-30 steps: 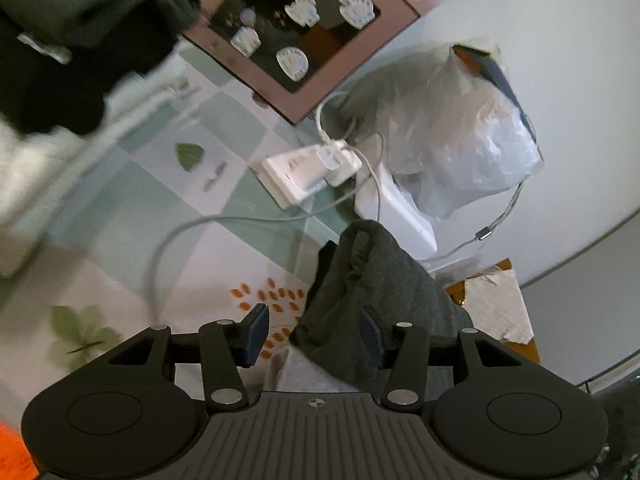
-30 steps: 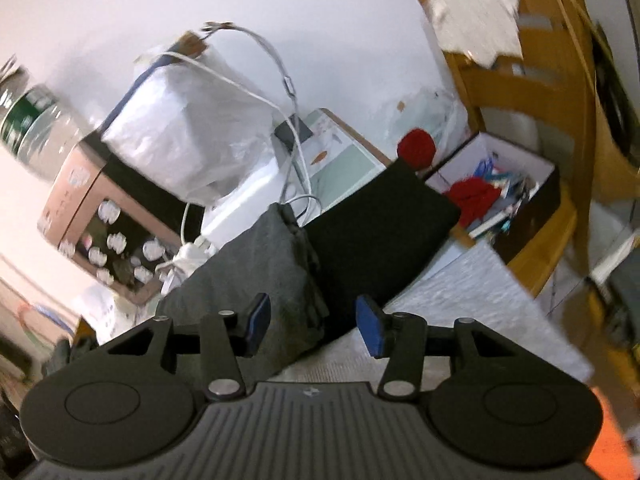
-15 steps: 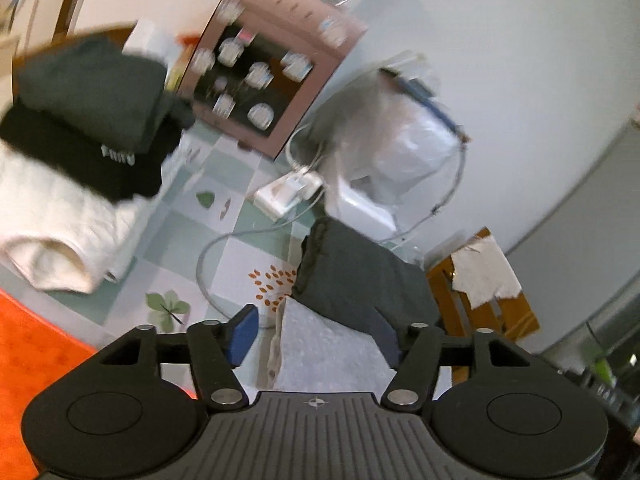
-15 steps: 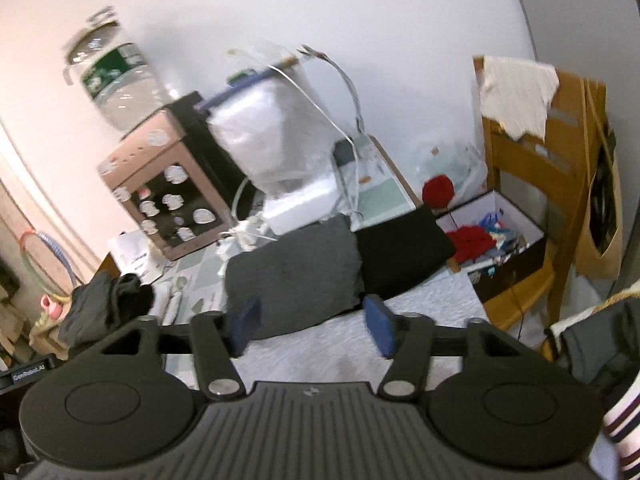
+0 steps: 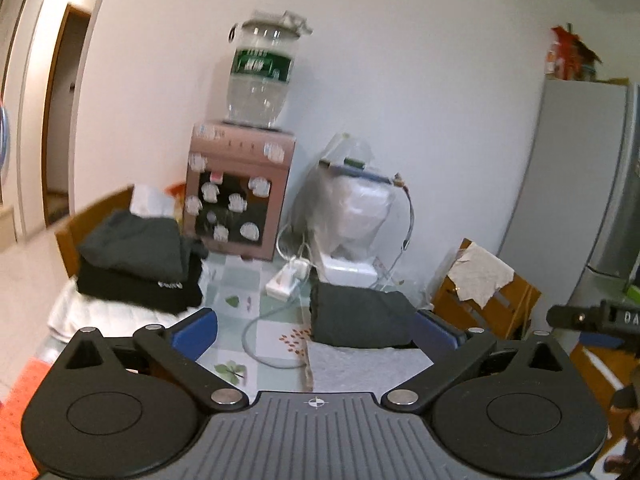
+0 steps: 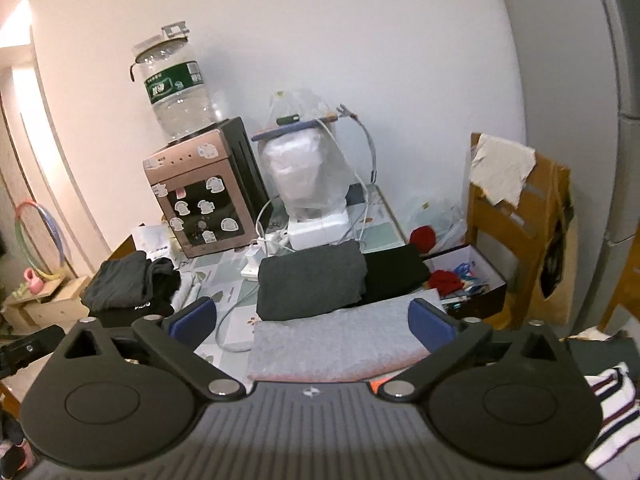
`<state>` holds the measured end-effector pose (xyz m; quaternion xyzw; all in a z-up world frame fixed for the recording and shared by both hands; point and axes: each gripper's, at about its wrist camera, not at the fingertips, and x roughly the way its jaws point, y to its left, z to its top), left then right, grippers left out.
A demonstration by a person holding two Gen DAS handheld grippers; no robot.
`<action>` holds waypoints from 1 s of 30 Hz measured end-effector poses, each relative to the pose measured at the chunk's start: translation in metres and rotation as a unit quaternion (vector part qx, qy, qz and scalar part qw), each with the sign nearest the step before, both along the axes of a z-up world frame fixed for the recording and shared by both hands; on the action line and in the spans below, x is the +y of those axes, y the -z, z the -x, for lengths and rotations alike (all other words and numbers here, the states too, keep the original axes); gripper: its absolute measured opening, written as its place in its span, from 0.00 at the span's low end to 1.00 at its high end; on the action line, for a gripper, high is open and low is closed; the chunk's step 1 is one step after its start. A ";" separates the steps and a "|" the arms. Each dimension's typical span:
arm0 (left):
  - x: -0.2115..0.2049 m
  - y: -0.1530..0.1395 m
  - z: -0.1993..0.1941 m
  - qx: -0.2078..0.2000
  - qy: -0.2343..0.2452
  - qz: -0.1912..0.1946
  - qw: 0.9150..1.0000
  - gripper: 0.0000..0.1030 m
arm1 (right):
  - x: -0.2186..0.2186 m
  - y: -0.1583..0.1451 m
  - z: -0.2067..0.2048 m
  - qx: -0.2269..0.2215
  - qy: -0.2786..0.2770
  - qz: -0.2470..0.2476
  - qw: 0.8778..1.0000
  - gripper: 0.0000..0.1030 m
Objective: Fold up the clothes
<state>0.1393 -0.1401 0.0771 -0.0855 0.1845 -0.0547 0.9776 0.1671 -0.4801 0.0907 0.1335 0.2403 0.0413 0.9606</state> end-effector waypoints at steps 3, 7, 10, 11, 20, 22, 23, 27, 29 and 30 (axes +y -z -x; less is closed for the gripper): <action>0.000 -0.006 0.028 -0.020 -0.007 -0.011 1.000 1.00 | 0.010 -0.011 0.029 -0.012 0.017 0.025 0.999 1.00; 0.001 -0.011 0.065 -0.035 -0.019 -0.035 0.999 1.00 | 0.024 -0.021 0.068 -0.033 0.039 0.050 0.997 1.00; 0.002 -0.010 0.085 -0.006 -0.014 -0.049 0.999 1.00 | 0.031 -0.025 0.098 -0.054 0.053 0.051 0.996 1.00; 0.003 -0.007 0.092 0.002 -0.012 -0.047 0.999 1.00 | 0.034 -0.025 0.108 -0.058 0.059 0.051 0.995 1.00; 0.017 0.024 0.147 0.080 0.001 -0.038 0.996 1.00 | 0.080 0.002 0.168 -0.007 0.067 0.095 0.993 1.00; 0.021 0.032 0.155 0.112 -0.004 -0.046 0.993 1.00 | 0.091 0.012 0.179 0.007 0.057 0.093 0.994 1.00; 0.023 0.036 0.159 0.126 -0.011 -0.049 0.991 1.00 | 0.096 0.017 0.184 0.014 0.053 0.090 0.994 1.00; 0.032 0.043 0.177 0.153 -0.021 -0.040 0.987 1.00 | 0.112 0.039 0.201 0.034 0.042 0.068 0.996 1.00; 0.035 0.043 0.184 0.160 -0.014 -0.037 0.986 1.00 | 0.120 0.050 0.209 0.043 0.032 0.067 0.996 1.00; 0.035 0.043 0.187 0.166 -0.012 -0.040 0.985 1.00 | 0.123 0.055 0.210 0.050 0.026 0.068 0.996 1.00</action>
